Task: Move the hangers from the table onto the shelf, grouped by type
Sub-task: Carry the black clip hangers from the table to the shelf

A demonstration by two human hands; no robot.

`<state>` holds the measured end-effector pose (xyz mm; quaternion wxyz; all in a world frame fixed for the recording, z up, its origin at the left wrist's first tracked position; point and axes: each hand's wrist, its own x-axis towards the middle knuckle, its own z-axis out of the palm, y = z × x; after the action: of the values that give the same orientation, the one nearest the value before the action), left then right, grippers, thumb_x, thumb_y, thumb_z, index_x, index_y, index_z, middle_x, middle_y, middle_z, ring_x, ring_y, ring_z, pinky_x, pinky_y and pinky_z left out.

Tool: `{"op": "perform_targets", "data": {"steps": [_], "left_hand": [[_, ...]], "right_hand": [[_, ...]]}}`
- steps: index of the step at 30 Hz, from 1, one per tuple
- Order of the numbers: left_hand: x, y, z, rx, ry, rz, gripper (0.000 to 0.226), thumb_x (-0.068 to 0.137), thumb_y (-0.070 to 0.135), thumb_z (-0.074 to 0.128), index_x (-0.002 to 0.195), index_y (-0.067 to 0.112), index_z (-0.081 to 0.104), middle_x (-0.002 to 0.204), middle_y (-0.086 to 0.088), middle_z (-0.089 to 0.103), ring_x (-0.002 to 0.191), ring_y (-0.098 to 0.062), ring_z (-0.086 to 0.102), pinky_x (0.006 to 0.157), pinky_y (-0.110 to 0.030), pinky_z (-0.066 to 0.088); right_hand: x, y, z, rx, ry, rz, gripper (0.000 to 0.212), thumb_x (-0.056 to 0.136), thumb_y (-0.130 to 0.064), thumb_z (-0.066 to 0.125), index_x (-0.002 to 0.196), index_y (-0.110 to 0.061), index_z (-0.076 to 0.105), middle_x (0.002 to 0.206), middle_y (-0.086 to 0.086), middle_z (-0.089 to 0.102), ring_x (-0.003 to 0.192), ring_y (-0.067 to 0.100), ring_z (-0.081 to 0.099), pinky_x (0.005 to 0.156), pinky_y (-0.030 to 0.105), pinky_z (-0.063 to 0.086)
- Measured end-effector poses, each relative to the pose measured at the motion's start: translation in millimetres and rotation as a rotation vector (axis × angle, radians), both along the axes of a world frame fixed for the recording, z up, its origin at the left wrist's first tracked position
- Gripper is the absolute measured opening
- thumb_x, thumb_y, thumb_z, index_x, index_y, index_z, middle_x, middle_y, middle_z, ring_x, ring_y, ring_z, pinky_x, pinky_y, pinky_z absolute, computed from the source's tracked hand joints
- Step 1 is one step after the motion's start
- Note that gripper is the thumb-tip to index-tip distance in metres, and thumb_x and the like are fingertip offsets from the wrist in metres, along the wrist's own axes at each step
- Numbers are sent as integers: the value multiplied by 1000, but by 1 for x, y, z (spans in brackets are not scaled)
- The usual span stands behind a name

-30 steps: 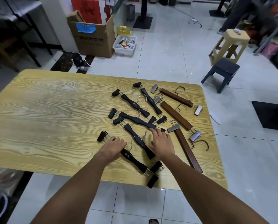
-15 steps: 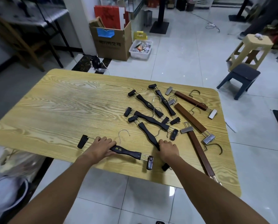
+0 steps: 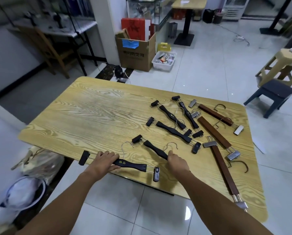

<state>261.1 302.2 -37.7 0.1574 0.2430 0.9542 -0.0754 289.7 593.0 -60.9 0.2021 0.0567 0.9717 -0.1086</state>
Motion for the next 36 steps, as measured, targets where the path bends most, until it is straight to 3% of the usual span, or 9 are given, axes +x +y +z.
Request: {"op": "perform_targets", "data": {"steps": [7,14,19,23,30,36], "left_hand": [[12,-12,50,9,88,81,39,97,50,36,120,20,45,117,3,52,111,-18,45,94,-30,27],[49,-51,116,-3,231,287,31,96,46,42,112,20,47,113,3,55,110,-19,50,79,-29,20],[99,-76,175,71,315,572,15,96,39,45,94,25,41,107,-1,59,106,-22,53,91,-32,31],[145,-86,218,29,432,764,21,95,43,46,96,22,43,110,-2,61,105,-24,55,89,-33,34],[242,-92,266,-28,641,1072,29,93,43,50,103,15,50,104,-3,64,100,-26,59,85,-35,38],[366,-83,284,-61,666,1369,24,92,41,53,86,24,38,84,6,52,97,-26,60,74,-31,28]], "right_hand": [[-31,-21,79,-71,240,41,25,96,-20,48,116,-6,45,109,15,63,98,36,62,64,33,38],[-64,-84,176,-36,465,384,30,96,-29,48,119,-10,43,104,11,64,89,33,64,60,32,38],[-58,-147,236,-142,603,596,21,94,-26,50,108,-10,48,96,9,65,74,31,58,59,32,37],[-42,-182,273,-236,681,761,15,94,-24,49,102,-10,48,98,10,65,85,33,63,61,31,33],[9,-225,313,-330,740,1015,26,94,-23,48,114,-8,47,106,14,64,96,36,63,66,34,34],[96,-263,324,-469,696,1232,23,93,-26,49,109,-10,50,99,11,64,76,30,50,64,31,34]]}}
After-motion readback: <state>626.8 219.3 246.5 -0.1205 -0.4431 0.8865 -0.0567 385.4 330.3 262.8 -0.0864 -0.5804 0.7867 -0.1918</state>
